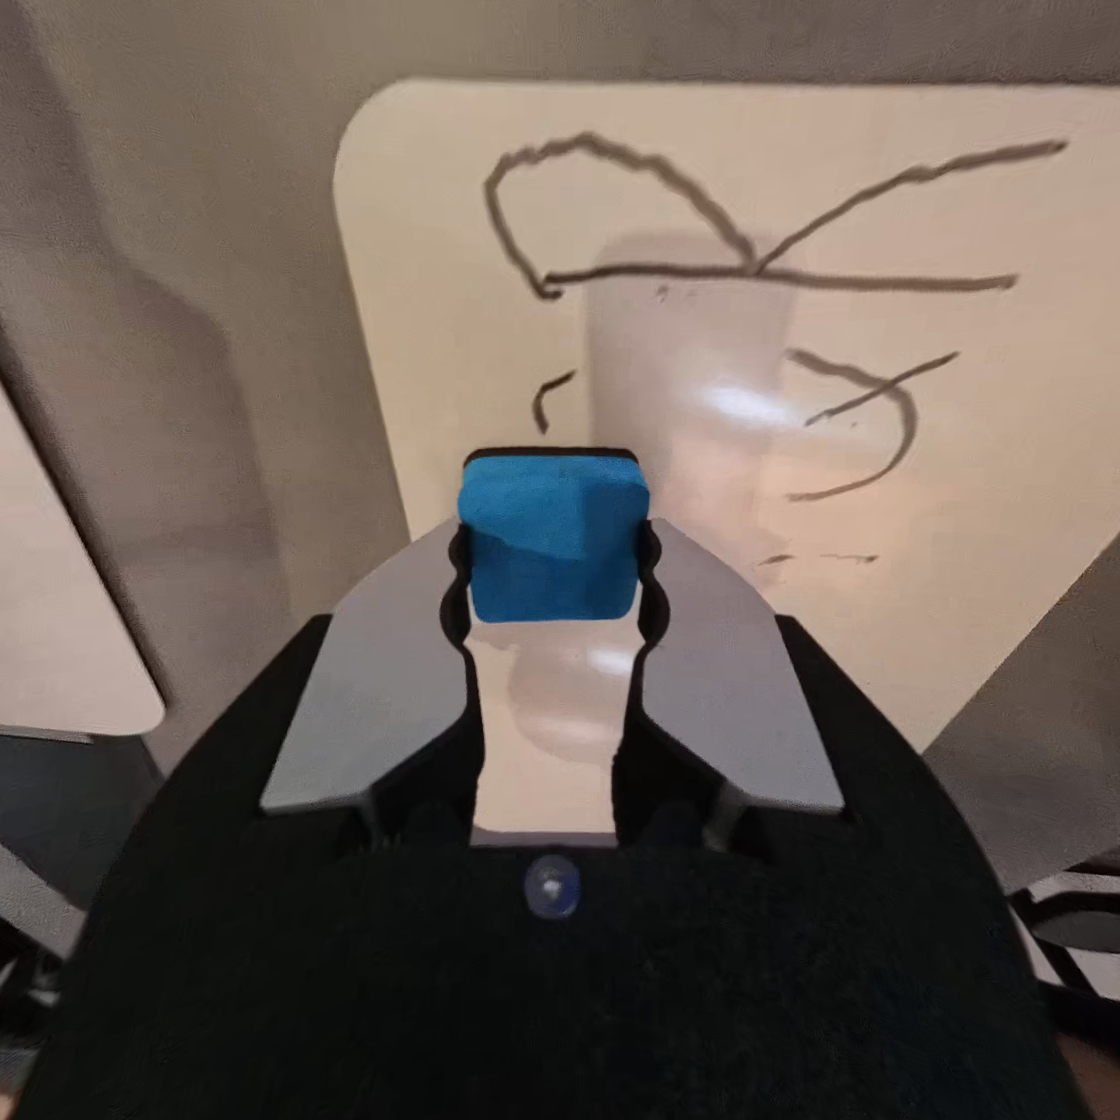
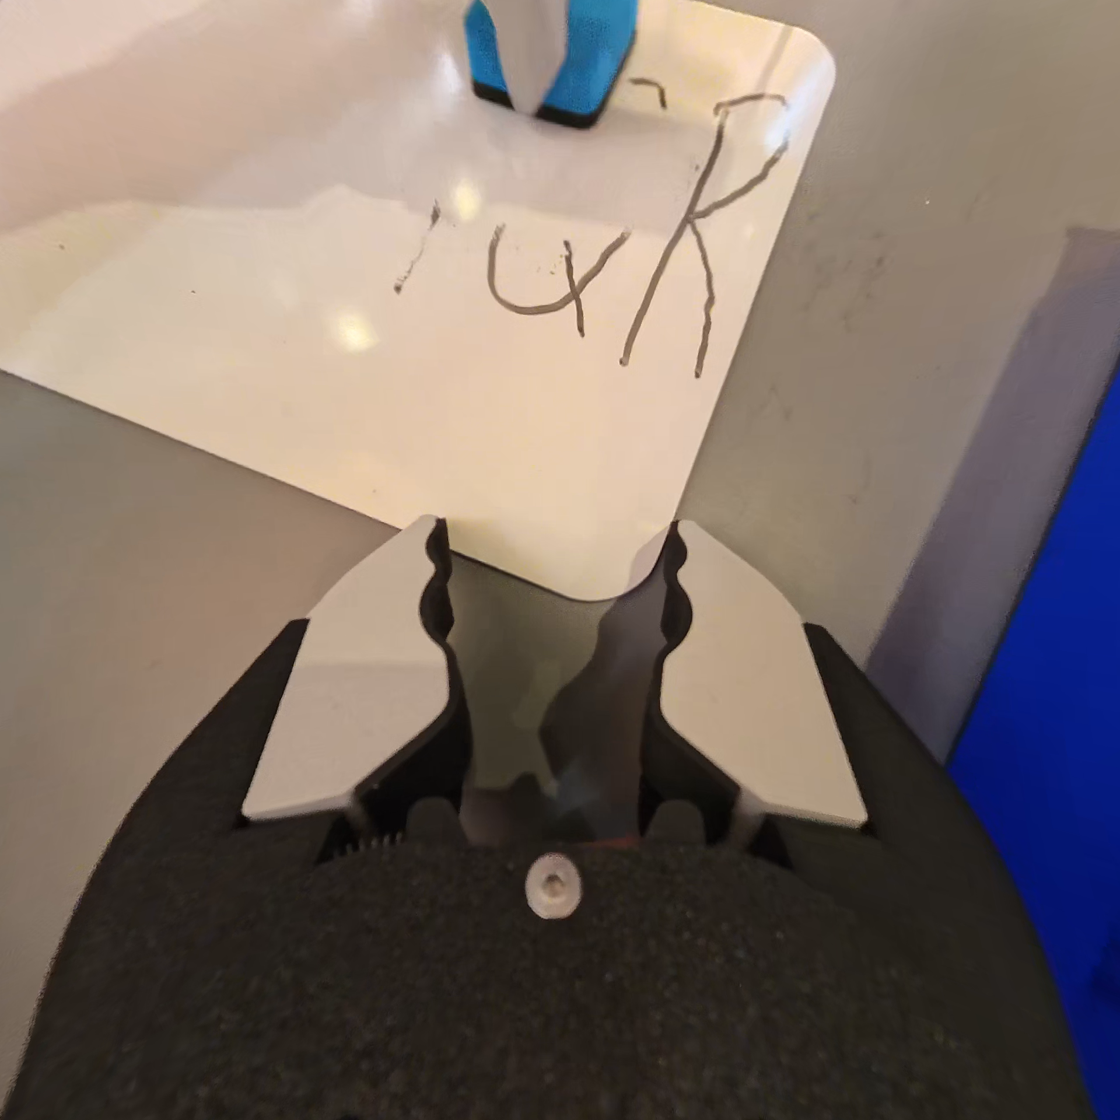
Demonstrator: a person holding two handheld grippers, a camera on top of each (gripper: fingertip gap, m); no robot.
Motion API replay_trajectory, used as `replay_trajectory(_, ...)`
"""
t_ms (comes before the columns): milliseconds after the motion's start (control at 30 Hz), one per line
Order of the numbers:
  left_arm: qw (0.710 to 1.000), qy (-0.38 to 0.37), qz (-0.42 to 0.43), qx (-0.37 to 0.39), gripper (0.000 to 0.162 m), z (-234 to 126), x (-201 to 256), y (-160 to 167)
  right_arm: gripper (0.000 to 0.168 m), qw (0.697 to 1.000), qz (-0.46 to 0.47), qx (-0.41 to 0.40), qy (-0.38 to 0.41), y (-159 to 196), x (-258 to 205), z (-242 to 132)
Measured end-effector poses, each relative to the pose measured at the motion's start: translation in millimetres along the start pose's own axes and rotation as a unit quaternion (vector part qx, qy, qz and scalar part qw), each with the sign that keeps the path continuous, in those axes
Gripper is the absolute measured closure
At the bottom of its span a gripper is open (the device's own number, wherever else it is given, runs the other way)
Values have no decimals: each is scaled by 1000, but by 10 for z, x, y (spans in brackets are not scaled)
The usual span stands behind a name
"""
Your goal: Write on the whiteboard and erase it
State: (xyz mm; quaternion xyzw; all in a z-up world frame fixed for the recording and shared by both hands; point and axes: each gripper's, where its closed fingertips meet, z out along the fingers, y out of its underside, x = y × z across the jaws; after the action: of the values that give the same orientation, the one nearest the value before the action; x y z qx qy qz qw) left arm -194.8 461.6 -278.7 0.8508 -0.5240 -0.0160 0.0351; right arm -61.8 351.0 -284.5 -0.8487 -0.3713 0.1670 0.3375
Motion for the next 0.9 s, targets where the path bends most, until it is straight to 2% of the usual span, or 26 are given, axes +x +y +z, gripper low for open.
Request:
replay_trajectory(133, 999, 25, -7, 45, 109, 10, 6, 40, 100, 1000, 0, 0, 0, -1, -2, 1)
replay_trajectory(300, 999, 26, 22, 24, 109, 0, 195, -1, 99, 1000, -1, 0, -1, -1, -8, 1)
replay_trajectory(400, 998, 32, 46, 2, 109, -5, 502, -22, 98, 1000, -1, -1, 0, -2, -12, 3)
replay_trajectory(500, 997, 26, 63, -27, 109, -1, 794, 137, 99, 1000, 1, 0, 1, -3, -7, 3)
replay_trajectory(733, 998, 46, 1, 45, 109, 30, 1115, 173, 99, 1000, -1, 0, 0, 3, -23, -2)
replay_trajectory(900, 998, 42, 22, 42, 108, 36, 1266, 177, 99, 1000, 0, 0, 1, 4, -23, -4)
